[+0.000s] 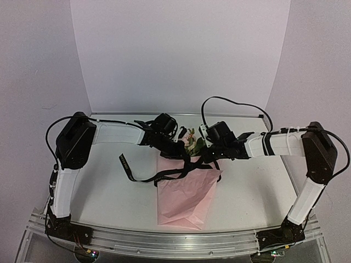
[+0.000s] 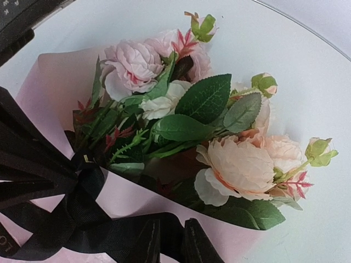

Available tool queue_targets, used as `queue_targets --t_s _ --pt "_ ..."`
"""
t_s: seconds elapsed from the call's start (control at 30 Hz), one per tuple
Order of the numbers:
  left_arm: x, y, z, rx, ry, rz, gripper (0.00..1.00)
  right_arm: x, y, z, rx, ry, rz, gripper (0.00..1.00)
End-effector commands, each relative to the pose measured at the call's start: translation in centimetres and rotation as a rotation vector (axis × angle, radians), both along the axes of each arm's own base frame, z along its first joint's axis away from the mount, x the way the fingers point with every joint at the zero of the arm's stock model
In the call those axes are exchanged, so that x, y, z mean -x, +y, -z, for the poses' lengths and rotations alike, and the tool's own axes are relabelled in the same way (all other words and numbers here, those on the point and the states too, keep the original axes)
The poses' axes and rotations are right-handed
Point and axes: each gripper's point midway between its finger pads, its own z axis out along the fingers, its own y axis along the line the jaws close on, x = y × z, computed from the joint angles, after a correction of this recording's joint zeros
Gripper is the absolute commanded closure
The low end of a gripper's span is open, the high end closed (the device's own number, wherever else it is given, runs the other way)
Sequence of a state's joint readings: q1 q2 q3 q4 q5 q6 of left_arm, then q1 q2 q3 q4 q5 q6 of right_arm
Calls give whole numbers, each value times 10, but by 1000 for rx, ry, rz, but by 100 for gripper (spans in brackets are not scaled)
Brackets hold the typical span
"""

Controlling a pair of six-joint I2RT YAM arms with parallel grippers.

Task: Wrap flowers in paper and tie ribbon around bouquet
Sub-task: Cross the ribbon over the folded bouquet.

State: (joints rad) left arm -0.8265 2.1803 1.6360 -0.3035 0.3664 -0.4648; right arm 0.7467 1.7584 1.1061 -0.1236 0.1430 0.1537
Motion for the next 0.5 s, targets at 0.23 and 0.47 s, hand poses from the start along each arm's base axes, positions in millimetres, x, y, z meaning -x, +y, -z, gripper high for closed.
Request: queue_targets --t_s 0.23,0.47 --pt "-4 -12 -20 55 -38 7 91 16 -21 -47 10 48 60 36" --pt "-3 -13 -22 66 -39 14 91 55 -9 -29 -51 224 -66 38"
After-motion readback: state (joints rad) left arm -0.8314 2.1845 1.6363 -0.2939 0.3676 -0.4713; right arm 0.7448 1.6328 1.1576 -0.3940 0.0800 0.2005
